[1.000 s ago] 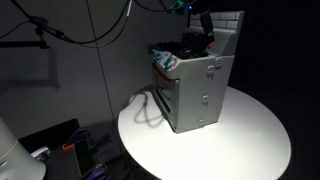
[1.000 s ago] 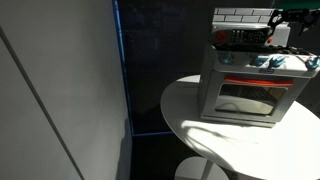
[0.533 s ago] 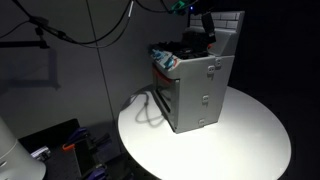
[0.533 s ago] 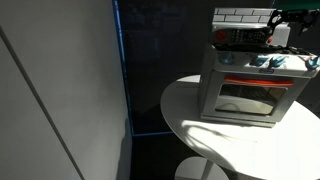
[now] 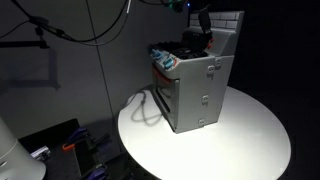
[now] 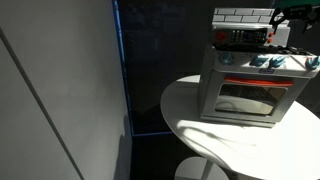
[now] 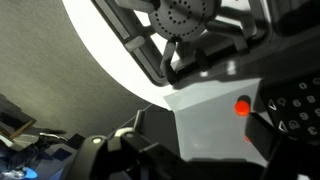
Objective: Press a button on the stove
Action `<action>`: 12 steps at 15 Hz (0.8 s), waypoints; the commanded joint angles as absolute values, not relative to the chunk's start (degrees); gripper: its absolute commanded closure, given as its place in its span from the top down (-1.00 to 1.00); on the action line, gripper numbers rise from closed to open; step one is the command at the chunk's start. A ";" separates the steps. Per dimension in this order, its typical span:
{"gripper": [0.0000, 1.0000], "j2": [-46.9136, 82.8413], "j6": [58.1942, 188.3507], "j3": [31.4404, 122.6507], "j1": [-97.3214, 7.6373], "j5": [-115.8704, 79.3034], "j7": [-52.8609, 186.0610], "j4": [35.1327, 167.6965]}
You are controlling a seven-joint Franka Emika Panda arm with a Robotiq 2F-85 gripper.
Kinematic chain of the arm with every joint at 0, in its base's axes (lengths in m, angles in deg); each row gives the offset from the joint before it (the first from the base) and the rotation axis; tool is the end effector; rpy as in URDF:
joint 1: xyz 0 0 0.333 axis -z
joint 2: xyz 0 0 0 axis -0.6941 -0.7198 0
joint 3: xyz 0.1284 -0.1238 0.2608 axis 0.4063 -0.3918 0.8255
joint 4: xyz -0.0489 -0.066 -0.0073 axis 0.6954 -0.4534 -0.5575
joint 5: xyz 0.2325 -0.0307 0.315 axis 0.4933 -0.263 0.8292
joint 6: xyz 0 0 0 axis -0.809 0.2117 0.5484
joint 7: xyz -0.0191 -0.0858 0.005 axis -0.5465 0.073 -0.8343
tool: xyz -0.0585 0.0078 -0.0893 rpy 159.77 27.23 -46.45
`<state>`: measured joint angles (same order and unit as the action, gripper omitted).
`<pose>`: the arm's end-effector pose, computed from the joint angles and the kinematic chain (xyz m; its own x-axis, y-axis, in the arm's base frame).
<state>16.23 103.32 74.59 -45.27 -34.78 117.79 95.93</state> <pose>0.6704 -0.0706 0.5010 0.5625 -0.7389 0.3709 -0.8127 -0.5766 0.0839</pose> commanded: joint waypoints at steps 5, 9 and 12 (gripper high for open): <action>1.00 25.71 92.20 77.74 -45.92 -27.38 107.80 101.50; 1.00 30.02 87.25 79.05 -45.46 -22.76 101.42 103.49; 1.00 33.34 84.37 79.30 -45.25 -19.97 95.56 104.93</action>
